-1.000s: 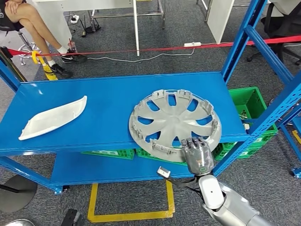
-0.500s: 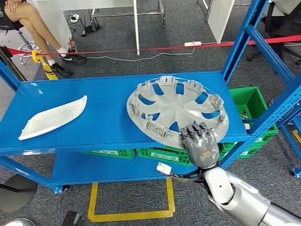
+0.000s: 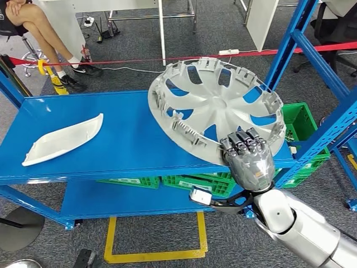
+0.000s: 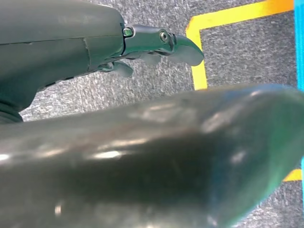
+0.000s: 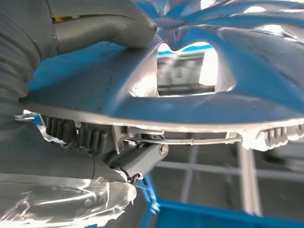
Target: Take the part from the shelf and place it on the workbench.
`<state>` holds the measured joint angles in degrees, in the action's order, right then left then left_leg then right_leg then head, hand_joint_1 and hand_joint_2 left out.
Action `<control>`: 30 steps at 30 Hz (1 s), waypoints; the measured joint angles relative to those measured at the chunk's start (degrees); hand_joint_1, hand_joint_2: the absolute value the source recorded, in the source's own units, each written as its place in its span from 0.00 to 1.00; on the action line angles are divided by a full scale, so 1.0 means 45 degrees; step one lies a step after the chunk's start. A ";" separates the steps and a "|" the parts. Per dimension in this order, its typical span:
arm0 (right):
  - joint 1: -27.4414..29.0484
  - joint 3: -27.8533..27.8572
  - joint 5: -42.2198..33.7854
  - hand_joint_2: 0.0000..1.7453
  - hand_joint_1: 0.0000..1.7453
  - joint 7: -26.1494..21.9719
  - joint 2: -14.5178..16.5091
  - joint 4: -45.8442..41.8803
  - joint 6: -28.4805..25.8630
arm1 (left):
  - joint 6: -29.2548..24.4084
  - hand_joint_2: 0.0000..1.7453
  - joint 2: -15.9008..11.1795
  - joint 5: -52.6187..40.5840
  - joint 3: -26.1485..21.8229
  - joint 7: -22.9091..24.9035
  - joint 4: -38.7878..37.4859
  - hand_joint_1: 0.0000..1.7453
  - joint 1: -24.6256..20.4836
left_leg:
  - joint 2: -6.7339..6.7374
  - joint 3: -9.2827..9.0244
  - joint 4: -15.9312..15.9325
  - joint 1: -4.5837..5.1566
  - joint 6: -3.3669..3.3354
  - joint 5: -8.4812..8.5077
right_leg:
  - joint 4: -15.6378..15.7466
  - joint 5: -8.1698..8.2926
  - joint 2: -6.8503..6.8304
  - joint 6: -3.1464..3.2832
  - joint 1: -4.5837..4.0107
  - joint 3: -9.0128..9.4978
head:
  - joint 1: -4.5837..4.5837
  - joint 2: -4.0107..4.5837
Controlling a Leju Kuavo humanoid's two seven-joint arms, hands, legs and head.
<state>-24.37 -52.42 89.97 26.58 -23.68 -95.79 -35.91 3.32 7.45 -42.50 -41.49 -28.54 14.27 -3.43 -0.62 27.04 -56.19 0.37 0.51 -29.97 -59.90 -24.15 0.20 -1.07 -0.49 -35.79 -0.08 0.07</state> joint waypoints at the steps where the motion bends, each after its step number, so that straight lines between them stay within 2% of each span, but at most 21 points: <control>1: 0.0934 0.0911 0.0000 1.00 1.00 -0.1838 0.0675 -0.0449 -0.0151 | 0.0011 0.75 0.0033 -0.0029 0.0000 -0.0035 0.0000 0.00 -0.0003 | -0.0022 0.0016 0.0001 -0.0018 0.0000 -0.0001 | 0.0002 -0.0004 -0.0016 0.0004 -0.0012 0.0001 | -0.0016 0.0000; 2: 0.2048 0.2061 -0.0005 1.00 1.00 -0.4145 0.1657 -0.0916 -0.0274 | 0.0022 1.00 0.0059 -0.0063 0.0001 -0.0069 0.0000 0.00 -0.0004 | -0.0038 0.0038 0.0002 -0.0030 0.0001 -0.0002 | 0.0000 -0.0007 -0.0023 0.0007 -0.0019 -0.0016 | -0.0029 0.0000; 3: 0.3071 0.3336 -0.0012 1.00 1.00 -0.6919 0.2811 -0.1340 -0.0388 | 0.0029 1.00 0.0076 -0.0098 0.0001 -0.0096 0.0000 0.00 -0.0014 | -0.0041 0.0064 0.0004 -0.0029 0.0002 -0.0004 | -0.0003 -0.0010 -0.0019 0.0011 -0.0014 -0.0049 | -0.0022 0.0000; 4: 0.3877 0.4659 -0.0009 1.00 1.00 -1.0186 0.3952 -0.1746 -0.0469 | 0.0027 1.00 0.0091 -0.0141 0.0001 -0.0116 0.0000 0.00 -0.0044 | -0.0036 0.0075 0.0007 -0.0022 0.0002 -0.0002 | -0.0005 -0.0012 -0.0011 0.0013 -0.0012 -0.0083 | -0.0014 0.0000; 5: 0.4477 0.5799 -0.0006 1.00 1.00 -1.2751 0.4849 -0.2026 -0.0530 | 0.0002 1.00 0.0110 -0.0197 0.0004 -0.0129 0.0000 0.00 -0.0093 | -0.0046 0.0086 0.0011 -0.0012 0.0005 0.0004 | -0.0008 -0.0017 -0.0026 0.0020 -0.0013 -0.0101 | -0.0005 0.0000; 6: 0.4898 0.6761 0.0003 1.00 1.00 -1.4535 0.5510 -0.2283 -0.0575 | -0.0046 1.00 0.0135 -0.0274 0.0013 -0.0137 0.0000 0.00 -0.0138 | -0.0066 0.0088 0.0015 -0.0010 0.0008 0.0010 | -0.0006 -0.0024 -0.0054 0.0028 -0.0020 -0.0095 | -0.0010 0.0000; 7: 0.5281 0.7524 0.0031 1.00 1.00 -1.5466 0.5965 -0.2526 -0.0577 | -0.0105 1.00 0.0161 -0.0367 0.0033 -0.0142 0.0000 0.00 -0.0166 | -0.0085 0.0086 0.0018 -0.0017 0.0011 0.0017 | -0.0004 -0.0031 -0.0080 0.0036 -0.0033 -0.0078 | -0.0016 0.0000; 10: 0.6286 0.8822 0.0027 1.00 1.00 -1.5013 0.6990 -0.3081 -0.0577 | -0.0204 1.00 0.0202 -0.0515 0.0084 -0.0144 0.0000 0.00 -0.0217 | -0.0086 0.0085 0.0020 -0.0010 0.0015 0.0019 | 0.0003 -0.0028 -0.0082 0.0035 -0.0021 -0.0049 | -0.0018 0.0000; 13: 0.6747 0.9514 0.0013 1.00 1.00 -1.4310 0.7572 -0.3357 -0.0577 | -0.0262 1.00 0.0202 -0.0500 0.0106 -0.0135 0.0000 0.00 -0.0341 | -0.0051 0.0064 0.0019 0.0009 0.0012 0.0019 | 0.0016 -0.0004 -0.0045 0.0009 -0.0001 -0.0028 | -0.0022 0.0000; 16: 0.7201 0.9818 0.0055 1.00 1.00 -1.4236 0.7945 -0.3426 -0.0577 | -0.0278 1.00 0.0200 -0.0419 0.0119 -0.0134 0.0000 0.00 -0.0407 | -0.0044 0.0041 0.0095 0.0045 -0.0168 0.0191 | 0.0201 0.0198 -0.0020 -0.0193 0.0073 0.0009 | -0.0009 0.0000; 18: 0.7355 0.9892 0.0047 1.00 1.00 -1.4170 0.8105 -0.3474 -0.0577 | -0.0217 1.00 0.0233 -0.0385 0.0125 -0.0160 0.0000 0.00 -0.0450 | -0.0006 -0.0051 0.0431 -0.0026 -0.0315 0.0489 | 0.0132 0.0072 0.0008 -0.0344 0.0080 -0.0128 | -0.0019 0.0000; 19: 0.7387 0.9904 0.0039 1.00 1.00 -1.4026 0.8141 -0.3495 -0.0577 | -0.0170 1.00 0.0250 -0.0380 0.0131 -0.0193 0.0000 0.00 -0.0468 | 0.0024 -0.0099 0.0590 -0.0075 -0.0346 0.0591 | -0.0279 -0.0214 0.0017 -0.0403 0.0086 -0.0324 | -0.0032 0.0000; 21: 0.7469 0.9896 0.0028 1.00 1.00 -1.3529 0.8163 -0.3501 -0.0577 | -0.0093 1.00 0.0263 -0.0380 0.0147 -0.0291 0.0000 0.00 -0.0484 | 0.0088 -0.0115 0.0648 -0.0116 -0.0355 0.0638 | -0.1825 -0.0998 0.0017 -0.0542 0.0175 -0.0951 | -0.0045 0.0000; 22: 0.7531 0.9869 0.0029 1.00 1.00 -1.3238 0.8160 -0.3495 -0.0577 | -0.0084 1.00 0.0270 -0.0387 0.0158 -0.0341 0.0000 0.00 -0.0482 | 0.0111 -0.0106 0.0633 -0.0131 -0.0345 0.0632 | -0.2586 -0.1257 0.0012 -0.0620 0.0235 -0.1248 | -0.0045 0.0000; 23: 0.7599 0.9829 0.0030 1.00 1.00 -1.3000 0.8147 -0.3488 -0.0577 | -0.0097 1.00 0.0278 -0.0397 0.0171 -0.0384 0.0000 0.00 -0.0481 | 0.0128 -0.0099 0.0609 -0.0160 -0.0315 0.0618 | -0.2997 -0.1300 0.0007 -0.0700 0.0295 -0.1390 | -0.0041 0.0000; 24: 0.7656 0.9778 0.0032 1.00 1.00 -1.2828 0.8127 -0.3482 -0.0577 | -0.0122 1.00 0.0291 -0.0413 0.0189 -0.0418 0.0000 0.00 -0.0483 | 0.0132 -0.0092 0.0567 -0.0215 -0.0257 0.0588 | -0.2881 -0.1085 -0.0002 -0.0795 0.0361 -0.1275 | -0.0041 0.0000; 25: 0.7698 0.9727 0.0033 1.00 1.00 -1.2716 0.8099 -0.3477 -0.0577 | -0.0156 1.00 0.0306 -0.0438 0.0214 -0.0442 0.0000 0.00 -0.0484 | 0.0125 -0.0087 0.0492 -0.0298 -0.0168 0.0537 | -0.2250 -0.0685 -0.0020 -0.0910 0.0440 -0.0897 | -0.0043 0.0000; 27: 0.7732 0.9667 0.0032 1.00 1.00 -1.2654 0.8039 -0.3478 -0.0577 | -0.0238 1.00 0.0286 -0.0485 0.0261 -0.0461 0.0000 0.00 -0.0494 | 0.0097 -0.0011 0.0273 -0.0408 0.0095 0.0389 | -0.0761 -0.0259 -0.0019 -0.1148 0.0513 0.0002 | -0.0113 0.0000; 28: 0.7753 0.9656 0.0033 1.00 1.00 -1.2675 0.8020 -0.3486 -0.0577 | -0.0277 1.00 0.0284 -0.0505 0.0283 -0.0463 0.0000 0.00 -0.0501 | 0.0078 0.0063 0.0146 -0.0405 0.0217 0.0327 | -0.0354 -0.0256 0.0005 -0.1134 0.0529 0.0251 | -0.0171 -0.0001; 29: 0.7787 0.9655 0.0035 1.00 1.00 -1.2698 0.8006 -0.3496 -0.0577 | -0.0316 1.00 0.0277 -0.0514 0.0305 -0.0463 0.0000 0.00 -0.0508 | 0.0061 0.0151 0.0036 -0.0373 0.0315 0.0295 | -0.0286 -0.0403 0.0043 -0.1026 0.0513 0.0295 | -0.0178 -0.0001; 30: 0.7838 0.9654 0.0036 1.00 1.00 -1.2721 0.7999 -0.3514 -0.0577 | -0.0356 1.00 0.0281 -0.0519 0.0328 -0.0461 0.0000 0.00 -0.0511 | 0.0048 0.0238 -0.0046 -0.0348 0.0388 0.0293 | -0.0348 -0.0425 0.0075 -0.0833 0.0512 0.0248 | -0.0183 -0.0002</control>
<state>10.90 -8.98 90.13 -30.67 12.32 -111.61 -38.51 1.72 8.71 -44.83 -40.01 -30.62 14.27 -5.73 -0.40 28.11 -56.40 -1.20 2.26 -28.65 -61.47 -26.07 0.54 -4.82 1.82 -34.67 -0.91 0.06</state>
